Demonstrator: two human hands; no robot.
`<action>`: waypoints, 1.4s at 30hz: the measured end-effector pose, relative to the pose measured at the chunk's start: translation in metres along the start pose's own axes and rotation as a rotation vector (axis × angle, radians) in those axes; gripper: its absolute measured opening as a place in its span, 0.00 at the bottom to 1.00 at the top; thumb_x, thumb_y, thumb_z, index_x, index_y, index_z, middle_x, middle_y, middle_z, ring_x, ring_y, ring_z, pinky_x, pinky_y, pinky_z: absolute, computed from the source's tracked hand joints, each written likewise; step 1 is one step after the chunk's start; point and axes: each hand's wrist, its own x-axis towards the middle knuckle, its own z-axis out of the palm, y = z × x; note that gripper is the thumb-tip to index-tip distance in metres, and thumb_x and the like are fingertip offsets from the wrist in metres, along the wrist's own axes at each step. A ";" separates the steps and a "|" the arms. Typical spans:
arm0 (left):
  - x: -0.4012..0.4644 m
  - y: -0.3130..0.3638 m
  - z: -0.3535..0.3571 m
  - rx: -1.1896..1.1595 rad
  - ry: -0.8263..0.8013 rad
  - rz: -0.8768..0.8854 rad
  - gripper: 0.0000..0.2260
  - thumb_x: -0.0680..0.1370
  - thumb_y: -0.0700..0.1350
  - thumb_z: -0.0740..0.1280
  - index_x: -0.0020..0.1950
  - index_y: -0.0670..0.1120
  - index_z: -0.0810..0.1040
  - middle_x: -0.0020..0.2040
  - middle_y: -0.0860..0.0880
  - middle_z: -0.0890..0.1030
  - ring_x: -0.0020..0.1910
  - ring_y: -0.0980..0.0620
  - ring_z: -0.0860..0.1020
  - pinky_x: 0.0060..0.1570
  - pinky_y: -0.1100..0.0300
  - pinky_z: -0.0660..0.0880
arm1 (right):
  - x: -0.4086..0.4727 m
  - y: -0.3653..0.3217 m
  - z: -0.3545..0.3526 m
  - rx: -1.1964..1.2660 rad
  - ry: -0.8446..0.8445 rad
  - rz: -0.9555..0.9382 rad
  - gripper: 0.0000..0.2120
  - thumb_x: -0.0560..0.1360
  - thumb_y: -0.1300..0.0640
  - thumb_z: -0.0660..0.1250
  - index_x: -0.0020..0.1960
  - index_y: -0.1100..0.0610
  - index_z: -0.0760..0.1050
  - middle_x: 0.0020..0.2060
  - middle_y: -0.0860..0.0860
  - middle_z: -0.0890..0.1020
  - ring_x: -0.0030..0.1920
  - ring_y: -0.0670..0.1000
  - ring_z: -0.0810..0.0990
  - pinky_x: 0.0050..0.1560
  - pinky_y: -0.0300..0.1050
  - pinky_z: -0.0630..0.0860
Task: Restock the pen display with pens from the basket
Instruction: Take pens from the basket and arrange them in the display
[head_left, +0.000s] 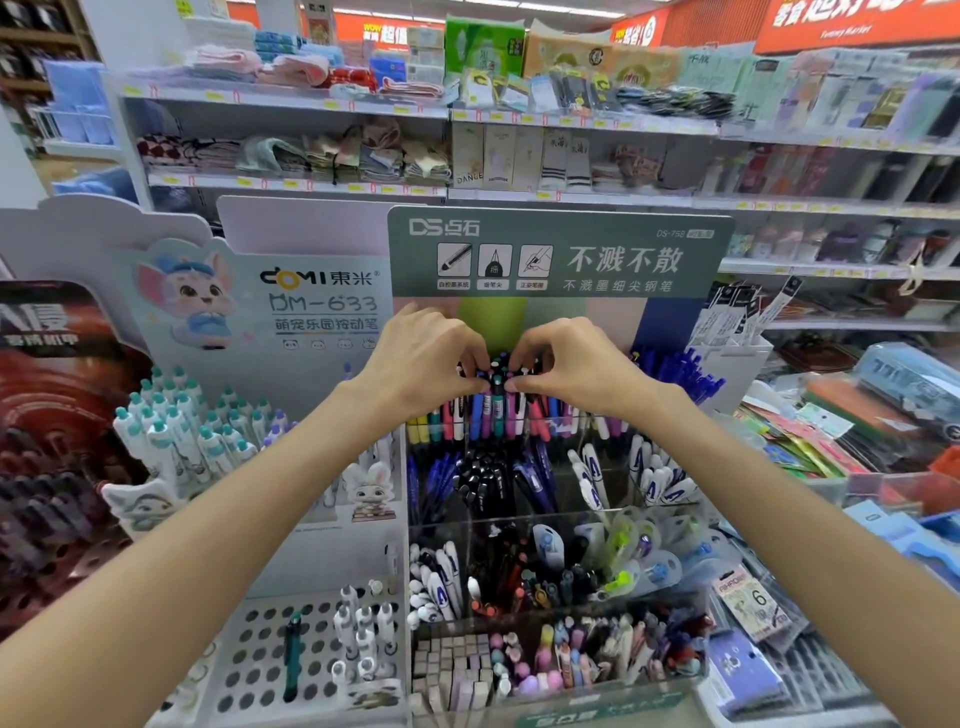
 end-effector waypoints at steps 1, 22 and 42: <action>0.000 -0.001 0.001 -0.008 0.000 -0.009 0.10 0.72 0.56 0.72 0.50 0.55 0.83 0.44 0.57 0.84 0.49 0.54 0.77 0.47 0.62 0.59 | 0.000 0.001 0.000 0.008 0.015 0.007 0.08 0.68 0.51 0.75 0.45 0.53 0.83 0.42 0.48 0.84 0.41 0.45 0.78 0.45 0.45 0.76; 0.012 -0.002 0.007 -0.078 -0.048 -0.042 0.13 0.70 0.60 0.72 0.49 0.55 0.83 0.42 0.58 0.81 0.45 0.55 0.77 0.40 0.61 0.60 | -0.003 0.007 0.001 0.112 0.078 0.036 0.08 0.68 0.55 0.76 0.47 0.54 0.85 0.40 0.49 0.86 0.39 0.42 0.82 0.47 0.45 0.80; 0.019 0.011 0.009 -0.153 -0.067 -0.160 0.10 0.67 0.55 0.74 0.46 0.57 0.83 0.44 0.57 0.82 0.48 0.53 0.78 0.40 0.61 0.66 | -0.001 0.007 -0.004 0.133 0.112 0.059 0.08 0.66 0.64 0.73 0.43 0.55 0.83 0.36 0.49 0.85 0.39 0.44 0.83 0.47 0.47 0.81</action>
